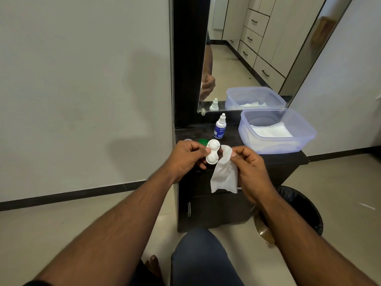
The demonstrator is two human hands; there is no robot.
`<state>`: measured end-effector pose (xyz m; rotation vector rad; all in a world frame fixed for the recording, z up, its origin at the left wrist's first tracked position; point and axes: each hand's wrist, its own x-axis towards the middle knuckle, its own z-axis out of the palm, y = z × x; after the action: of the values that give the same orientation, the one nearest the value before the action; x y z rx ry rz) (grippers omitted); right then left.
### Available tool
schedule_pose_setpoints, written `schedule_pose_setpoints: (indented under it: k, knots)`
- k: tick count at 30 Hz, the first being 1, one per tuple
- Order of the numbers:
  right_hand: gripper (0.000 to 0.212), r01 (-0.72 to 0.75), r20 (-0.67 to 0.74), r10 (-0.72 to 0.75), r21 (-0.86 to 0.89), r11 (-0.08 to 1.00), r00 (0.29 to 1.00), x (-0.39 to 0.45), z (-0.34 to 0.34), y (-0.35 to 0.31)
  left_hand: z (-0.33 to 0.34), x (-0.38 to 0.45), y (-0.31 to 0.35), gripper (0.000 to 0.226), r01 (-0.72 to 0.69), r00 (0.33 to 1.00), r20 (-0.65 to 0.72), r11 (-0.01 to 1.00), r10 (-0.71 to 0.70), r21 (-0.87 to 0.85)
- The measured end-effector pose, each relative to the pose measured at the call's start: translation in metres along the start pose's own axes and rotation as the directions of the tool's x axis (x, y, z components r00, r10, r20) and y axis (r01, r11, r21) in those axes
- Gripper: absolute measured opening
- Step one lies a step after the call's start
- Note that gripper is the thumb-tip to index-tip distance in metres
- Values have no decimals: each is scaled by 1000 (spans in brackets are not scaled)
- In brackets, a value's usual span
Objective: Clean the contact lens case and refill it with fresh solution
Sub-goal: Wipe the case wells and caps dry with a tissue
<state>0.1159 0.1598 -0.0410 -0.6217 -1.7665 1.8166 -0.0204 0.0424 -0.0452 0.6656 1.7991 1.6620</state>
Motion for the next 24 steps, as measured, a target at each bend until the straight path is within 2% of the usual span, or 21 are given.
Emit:
schedule_pose_setpoints:
  k: [3,6,10,13,16,18,21,24]
  knots:
    - [10,4,-89,-9,-60,998,996,-1,-14,-2,0,0,0,12,0,1000,-25,1000,-1,-24]
    - [10,-67,-178,69,21,998,982,-5,-19,-4,-1,2,1,5,22,999,-34,1000,-23,-22]
    - [14,-220,-124,238,137,966,963,-5,-11,-6,-1,5,3,7,44,998,-40,999,-45,-27]
    - [8,-216,-113,229,118,969,967,-1,-3,-5,-1,5,5,6,65,998,-14,998,-65,8]
    - [12,-61,-36,56,-156,986,998,2,-2,-4,-3,6,7,9,90,995,47,994,-93,64]
    - [19,99,84,-73,-363,926,994,4,-5,-2,-5,7,8,8,96,990,98,992,-104,85]
    - [22,418,268,-320,-599,683,909,5,-11,0,-8,10,10,8,112,979,155,985,-132,134]
    - [19,597,412,-441,-644,478,797,6,-11,2,-9,11,12,10,101,974,185,979,-134,178]
